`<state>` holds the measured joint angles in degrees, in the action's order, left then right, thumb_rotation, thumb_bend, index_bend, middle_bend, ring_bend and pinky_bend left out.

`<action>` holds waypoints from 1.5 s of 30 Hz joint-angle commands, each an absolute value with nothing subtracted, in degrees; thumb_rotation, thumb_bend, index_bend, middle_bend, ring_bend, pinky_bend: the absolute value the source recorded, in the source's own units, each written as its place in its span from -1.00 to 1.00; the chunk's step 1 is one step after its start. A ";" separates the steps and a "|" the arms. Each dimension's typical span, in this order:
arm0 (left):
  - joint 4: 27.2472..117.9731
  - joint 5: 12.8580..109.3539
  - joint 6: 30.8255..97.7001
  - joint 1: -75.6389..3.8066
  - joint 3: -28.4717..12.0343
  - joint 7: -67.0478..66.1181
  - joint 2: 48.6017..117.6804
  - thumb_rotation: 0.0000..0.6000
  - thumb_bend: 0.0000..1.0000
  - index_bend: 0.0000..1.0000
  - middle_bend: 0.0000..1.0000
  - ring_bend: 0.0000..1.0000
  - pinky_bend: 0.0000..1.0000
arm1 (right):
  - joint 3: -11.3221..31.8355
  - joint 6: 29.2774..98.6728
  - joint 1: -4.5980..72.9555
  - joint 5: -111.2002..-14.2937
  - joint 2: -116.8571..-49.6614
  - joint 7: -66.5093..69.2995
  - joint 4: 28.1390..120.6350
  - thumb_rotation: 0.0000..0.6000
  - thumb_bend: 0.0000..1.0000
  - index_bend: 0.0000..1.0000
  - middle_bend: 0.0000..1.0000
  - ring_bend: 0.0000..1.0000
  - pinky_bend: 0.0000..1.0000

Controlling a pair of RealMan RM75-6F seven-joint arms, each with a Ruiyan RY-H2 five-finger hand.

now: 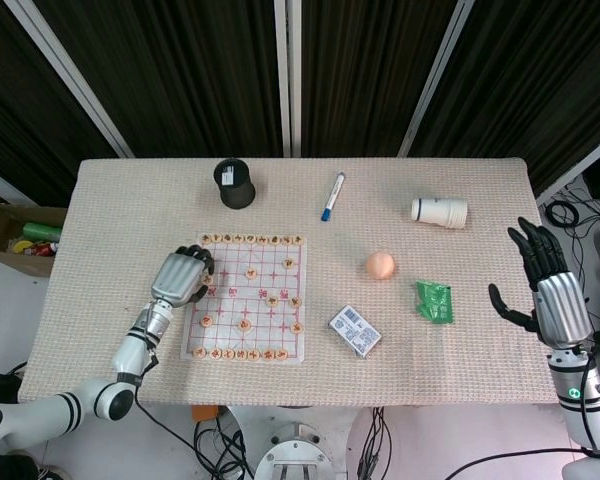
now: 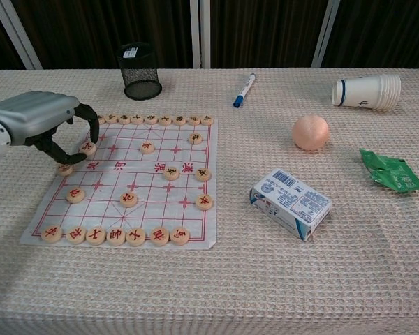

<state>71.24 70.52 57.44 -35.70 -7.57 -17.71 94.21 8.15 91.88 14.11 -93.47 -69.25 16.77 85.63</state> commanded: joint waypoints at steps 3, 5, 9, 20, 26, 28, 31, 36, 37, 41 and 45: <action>69.47 69.17 55.68 -36.84 -8.40 -18.04 94.94 1.00 -0.33 0.02 -0.44 -0.59 -0.42 | 8.19 91.95 14.05 -93.40 -69.22 16.75 85.60 1.00 -0.26 -1.00 -1.00 -1.00 -1.00; 68.82 68.39 54.90 -37.24 -8.78 -18.13 95.21 1.00 -0.33 0.02 -0.44 -0.59 -0.42 | 8.23 92.05 13.99 -93.36 -69.11 16.75 85.58 1.00 -0.26 -1.00 -1.00 -1.00 -1.00; 67.83 67.53 53.93 -37.63 -8.94 -18.03 95.64 1.00 -0.33 0.02 -0.44 -0.59 -0.42 | 8.29 92.07 13.83 -93.03 -68.97 16.89 85.39 1.00 -0.26 -1.00 -1.00 -1.00 -1.00; 65.31 67.76 53.75 -38.09 -8.73 -17.13 97.28 1.00 -0.33 0.03 -0.44 -0.59 -0.42 | 8.18 91.44 13.98 -92.72 -69.54 17.32 84.28 1.00 -0.26 -1.00 -1.00 -1.00 -1.00; 65.16 68.14 53.79 -38.44 -8.86 -16.63 97.37 1.00 -0.33 -0.06 -0.44 -0.59 -0.42 | 8.31 91.33 14.00 -92.54 -69.28 17.28 84.30 1.00 -0.26 -1.00 -1.00 -1.00 -1.00; 65.01 68.39 53.78 -38.63 -8.83 -16.59 97.49 1.00 -0.33 -0.10 -0.44 -0.59 -0.42 | 8.23 91.21 14.01 -92.55 -69.28 17.24 84.32 1.00 -0.26 -1.00 -1.00 -1.00 -1.00; 64.79 68.31 53.56 -38.83 -8.86 -16.65 97.71 1.00 -0.33 -0.25 -0.44 -0.59 -0.41 | 8.16 91.19 13.96 -92.55 -69.31 17.04 84.35 1.00 -0.26 -1.00 -1.00 -1.00 -1.00; 64.73 67.39 53.45 -38.73 -8.92 -17.56 97.68 1.00 -0.33 -0.38 -0.44 -0.59 -0.41 | 8.26 91.38 13.87 -92.51 -69.07 17.13 84.51 1.00 -0.26 -1.00 -1.00 -1.00 -1.00; 64.88 67.26 53.49 -38.66 -8.93 -17.64 97.58 1.00 -0.33 -0.38 -0.44 -0.59 -0.41 | 8.29 91.41 13.87 -92.51 -69.02 17.16 84.53 1.00 -0.26 -1.00 -1.00 -1.00 -1.00; 66.78 67.30 54.36 -38.12 -8.86 -17.71 96.57 1.00 -0.33 -0.41 -0.46 -0.60 -0.41 | 8.30 91.52 13.85 -92.61 -69.00 17.26 84.49 1.00 -0.25 -1.00 -1.00 -1.00 -1.00; 72.55 70.02 59.34 -36.08 -8.10 -17.94 93.09 1.00 -0.34 -0.43 -0.48 -0.60 -0.41 | 8.12 92.27 13.50 -93.03 -68.96 17.58 84.13 1.00 -0.25 -1.00 -1.00 -1.00 -1.00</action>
